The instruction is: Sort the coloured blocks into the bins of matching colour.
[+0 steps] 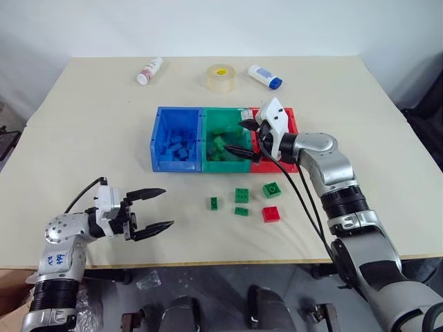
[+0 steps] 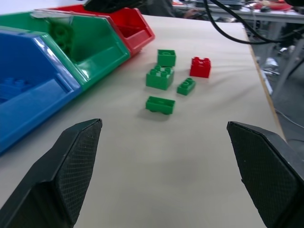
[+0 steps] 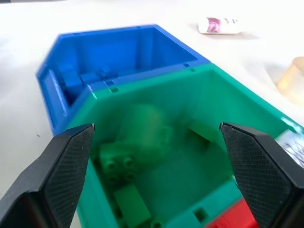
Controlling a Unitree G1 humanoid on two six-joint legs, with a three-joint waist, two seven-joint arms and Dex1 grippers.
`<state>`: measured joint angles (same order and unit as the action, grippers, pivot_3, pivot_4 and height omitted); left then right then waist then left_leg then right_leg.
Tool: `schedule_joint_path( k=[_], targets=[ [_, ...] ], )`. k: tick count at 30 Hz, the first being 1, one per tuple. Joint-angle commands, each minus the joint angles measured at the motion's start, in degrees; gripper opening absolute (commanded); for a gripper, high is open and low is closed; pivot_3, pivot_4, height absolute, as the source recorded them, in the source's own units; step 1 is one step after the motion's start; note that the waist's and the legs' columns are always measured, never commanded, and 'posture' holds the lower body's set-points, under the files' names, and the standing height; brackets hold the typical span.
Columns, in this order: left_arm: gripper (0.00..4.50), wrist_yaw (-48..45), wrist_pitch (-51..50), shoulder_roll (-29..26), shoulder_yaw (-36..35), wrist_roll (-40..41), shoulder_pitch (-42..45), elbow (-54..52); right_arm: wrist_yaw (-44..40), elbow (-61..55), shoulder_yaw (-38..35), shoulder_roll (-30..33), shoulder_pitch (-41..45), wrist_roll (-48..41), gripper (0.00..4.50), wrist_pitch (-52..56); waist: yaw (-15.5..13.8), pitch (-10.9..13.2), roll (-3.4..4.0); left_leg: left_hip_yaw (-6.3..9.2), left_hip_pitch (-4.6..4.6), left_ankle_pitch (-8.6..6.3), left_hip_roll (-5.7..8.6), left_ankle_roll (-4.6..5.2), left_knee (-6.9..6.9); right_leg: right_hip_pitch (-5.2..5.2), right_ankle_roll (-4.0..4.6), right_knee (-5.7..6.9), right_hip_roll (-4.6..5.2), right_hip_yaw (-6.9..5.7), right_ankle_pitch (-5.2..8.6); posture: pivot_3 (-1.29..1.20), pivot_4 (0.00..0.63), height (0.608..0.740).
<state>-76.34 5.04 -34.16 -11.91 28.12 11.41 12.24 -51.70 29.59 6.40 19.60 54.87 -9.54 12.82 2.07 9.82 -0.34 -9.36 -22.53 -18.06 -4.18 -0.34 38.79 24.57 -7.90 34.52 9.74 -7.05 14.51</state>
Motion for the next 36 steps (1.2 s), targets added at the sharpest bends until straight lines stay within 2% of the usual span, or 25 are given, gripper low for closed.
schedule_joint_path(
  k=[1, 5, 11, 16, 21, 25, 29, 34, 36],
  targets=[
    [4.50, -2.6, 1.4, -0.2, -1.1, 2.5, 0.9, 0.7, -0.7, -2.8, -1.4, 1.3, 0.0, -0.6, 4.45, -0.8, 0.1, 0.0, 0.00, 0.00, 0.00, 0.00, 0.00, 0.00, -0.01, 0.00, 0.00, 0.00, 0.00, 0.00, 0.00, 0.00, 0.150, 0.740],
    [4.50, -5.0, 2.5, -0.7, -1.2, 2.5, 1.0, 2.9, -3.6, -9.1, -2.0, 4.8, -4.4, -2.0, 4.45, 1.3, 0.0, 0.0, 0.00, 0.00, 0.00, 0.00, -0.01, 0.00, -0.01, -0.01, 0.00, -0.01, -0.01, 0.00, 0.00, 0.00, 0.150, 0.740],
    [4.50, -9.1, 5.6, -0.5, -0.8, 1.7, 3.6, 8.9, -12.8, -24.8, -3.7, 15.5, -18.2, -6.9, 4.45, 4.3, -0.5, 0.0, 0.00, 0.03, -0.02, -0.05, -0.01, 0.01, 0.01, -0.02, 0.00, -0.08, -0.01, -0.01, 0.00, 0.00, 0.150, 0.740],
    [4.50, -10.4, 8.0, 0.2, -0.3, 0.7, 6.5, 13.4, -17.0, -33.1, -9.9, 25.5, -31.5, -11.1, 4.45, 7.8, -0.5, 0.0, -0.01, 0.02, -0.04, -0.09, -0.03, 0.03, 0.12, -0.02, 0.00, -0.06, -0.01, -0.01, 0.00, 0.00, 0.150, 0.740],
    [4.50, -11.2, 9.5, 0.3, 0.4, 0.3, 8.3, 16.3, -19.5, -34.3, -18.1, 32.6, -44.3, -12.9, 4.45, 6.2, -0.6, 0.0, -0.03, 0.05, -0.03, -0.19, -0.03, 0.07, 0.19, -0.09, -0.01, -0.11, -0.01, -0.02, 0.00, 0.00, 0.150, 0.740],
    [4.50, -11.1, 9.7, 0.3, 0.7, 0.5, 9.2, 16.8, -20.4, -34.4, -23.3, 35.5, -51.5, -13.4, 4.45, 5.4, -0.5, 0.0, -0.04, 0.03, 0.00, -0.19, -0.03, 0.08, 0.22, -0.10, -0.01, -0.10, -0.01, 0.00, 0.00, 0.00, 0.150, 0.740],
    [4.50, -11.0, 9.6, 0.3, 0.8, 0.7, 9.4, 16.8, -19.9, -36.2, -24.3, 36.0, -53.8, -13.9, 4.45, 5.8, -0.3, 0.0, -0.04, 0.03, 0.04, -0.19, -0.07, 0.07, 0.22, -0.12, -0.01, -0.09, -0.02, 0.00, 0.00, 0.00, 0.150, 0.740],
    [4.50, -10.8, 9.1, 0.2, 0.9, 0.9, 9.5, 15.7, -18.4, -40.8, -20.5, 34.4, -51.9, -14.8, 4.45, 8.4, -0.5, 0.0, -0.04, 0.04, 0.04, -0.20, -0.07, 0.07, 0.24, -0.12, 0.00, -0.09, -0.02, 0.00, 0.00, 0.00, 0.150, 0.740],
    [4.50, -10.5, 8.8, 0.3, 1.0, 1.0, 9.3, 14.8, -16.9, -42.6, -16.1, 32.4, -48.8, -14.5, 4.45, 9.7, -0.5, 0.0, -0.06, 0.06, 0.04, -0.20, -0.07, 0.07, 0.25, -0.13, 0.00, -0.09, -0.02, 0.00, 0.00, 0.00, 0.150, 0.740]
  ],
)
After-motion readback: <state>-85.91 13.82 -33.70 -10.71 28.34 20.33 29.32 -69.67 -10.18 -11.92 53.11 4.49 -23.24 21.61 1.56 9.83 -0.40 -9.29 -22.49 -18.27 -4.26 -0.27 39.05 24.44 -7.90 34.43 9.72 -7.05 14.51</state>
